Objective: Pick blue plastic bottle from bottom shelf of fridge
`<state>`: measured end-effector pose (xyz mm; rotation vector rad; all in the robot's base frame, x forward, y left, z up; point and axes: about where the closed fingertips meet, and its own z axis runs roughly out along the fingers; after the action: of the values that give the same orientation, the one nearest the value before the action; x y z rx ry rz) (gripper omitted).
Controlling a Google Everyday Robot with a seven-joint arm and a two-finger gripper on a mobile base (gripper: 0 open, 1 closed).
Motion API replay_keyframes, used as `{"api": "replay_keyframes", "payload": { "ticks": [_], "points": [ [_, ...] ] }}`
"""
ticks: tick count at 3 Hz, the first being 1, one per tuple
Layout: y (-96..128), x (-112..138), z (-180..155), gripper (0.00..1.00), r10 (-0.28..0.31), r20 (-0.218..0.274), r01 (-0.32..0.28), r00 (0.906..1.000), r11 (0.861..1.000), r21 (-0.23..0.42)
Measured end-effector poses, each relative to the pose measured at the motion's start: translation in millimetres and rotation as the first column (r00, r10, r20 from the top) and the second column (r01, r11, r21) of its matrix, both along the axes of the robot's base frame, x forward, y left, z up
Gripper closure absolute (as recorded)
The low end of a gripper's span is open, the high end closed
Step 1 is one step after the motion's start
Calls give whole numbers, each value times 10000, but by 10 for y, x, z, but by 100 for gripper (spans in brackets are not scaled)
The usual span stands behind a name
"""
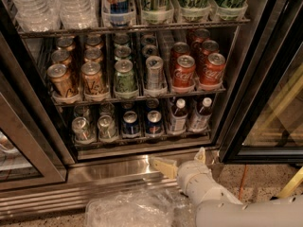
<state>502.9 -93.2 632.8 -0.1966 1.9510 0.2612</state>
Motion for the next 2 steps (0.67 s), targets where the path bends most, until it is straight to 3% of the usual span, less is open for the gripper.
{"api": "replay_keyframes", "payload": {
  "ticks": [1,2],
  "points": [
    [102,37,-62,0,-390,532,368,9978,9985,404],
    [170,101,-130,0,-1021,1156,940,9880,9929,733]
  ]
}}
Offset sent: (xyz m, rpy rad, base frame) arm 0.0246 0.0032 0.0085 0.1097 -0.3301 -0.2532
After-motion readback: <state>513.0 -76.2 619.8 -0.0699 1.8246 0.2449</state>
